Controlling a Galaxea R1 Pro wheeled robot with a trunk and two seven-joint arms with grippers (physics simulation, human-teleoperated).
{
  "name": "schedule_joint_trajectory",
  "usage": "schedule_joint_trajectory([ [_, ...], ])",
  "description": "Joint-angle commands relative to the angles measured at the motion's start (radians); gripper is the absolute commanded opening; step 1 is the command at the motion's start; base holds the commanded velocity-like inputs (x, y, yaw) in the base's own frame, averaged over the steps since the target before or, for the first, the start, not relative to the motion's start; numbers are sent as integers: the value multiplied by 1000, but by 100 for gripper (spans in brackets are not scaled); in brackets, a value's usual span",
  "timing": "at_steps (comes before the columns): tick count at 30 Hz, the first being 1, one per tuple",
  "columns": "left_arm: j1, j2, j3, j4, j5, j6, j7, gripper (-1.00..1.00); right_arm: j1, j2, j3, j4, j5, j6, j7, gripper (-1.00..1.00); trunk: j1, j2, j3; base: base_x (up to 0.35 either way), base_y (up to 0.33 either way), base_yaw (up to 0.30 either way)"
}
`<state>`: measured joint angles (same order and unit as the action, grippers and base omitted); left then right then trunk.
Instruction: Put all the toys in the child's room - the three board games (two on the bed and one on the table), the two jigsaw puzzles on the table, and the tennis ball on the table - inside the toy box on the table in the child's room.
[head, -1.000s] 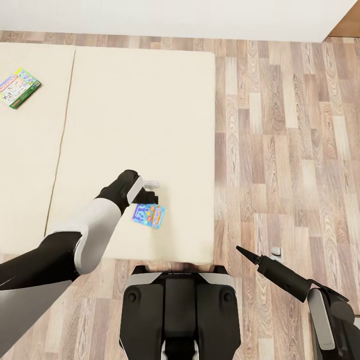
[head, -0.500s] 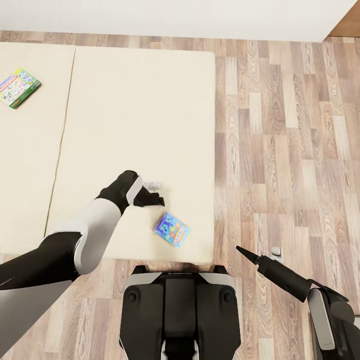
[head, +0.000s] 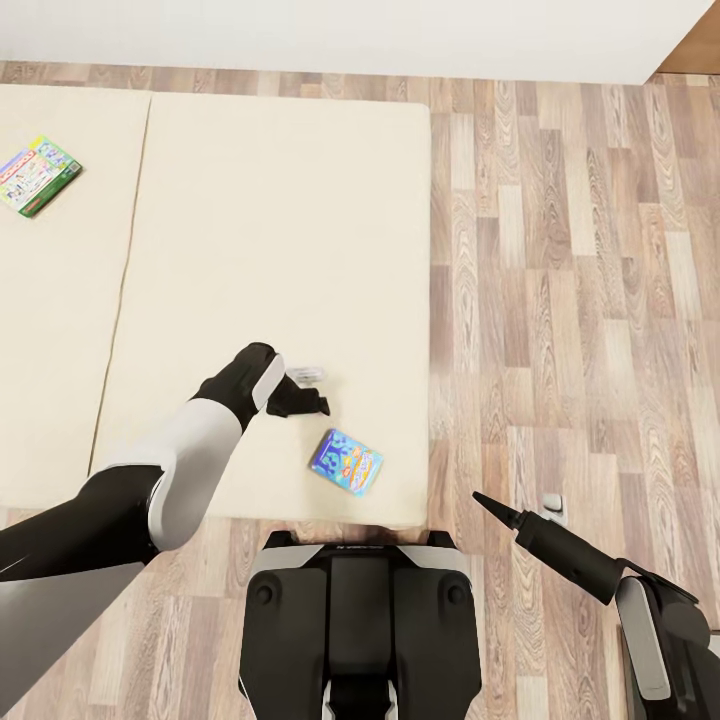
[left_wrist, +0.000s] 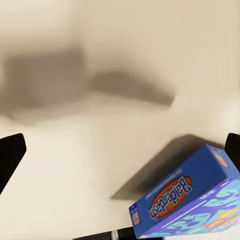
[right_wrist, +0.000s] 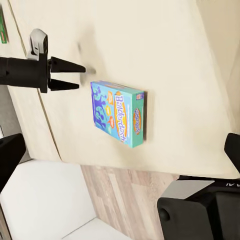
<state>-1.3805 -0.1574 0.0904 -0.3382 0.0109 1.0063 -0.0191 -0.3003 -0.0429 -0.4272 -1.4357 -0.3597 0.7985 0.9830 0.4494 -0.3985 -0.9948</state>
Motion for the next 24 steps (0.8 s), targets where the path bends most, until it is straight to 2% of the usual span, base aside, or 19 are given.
schedule_joint_trajectory([
  [1, 0, -1, 6, -1, -1, 5, -1, 100, 0, 0, -1, 0, -2, 5, 2, 100, 1, -1, -1, 0, 0, 0],
  [12, 2, 1, 6, -1, -4, 19, -107, 100, 0, 0, -1, 0, -2, 5, 2, 100, 1, -1, -1, 0, 0, 0],
  [24, 17, 0, 4, 11, -5, 31, -127, 100, 0, 0, -1, 0, -2, 5, 3, 100, 1, -1, -1, 0, 0, 0],
])
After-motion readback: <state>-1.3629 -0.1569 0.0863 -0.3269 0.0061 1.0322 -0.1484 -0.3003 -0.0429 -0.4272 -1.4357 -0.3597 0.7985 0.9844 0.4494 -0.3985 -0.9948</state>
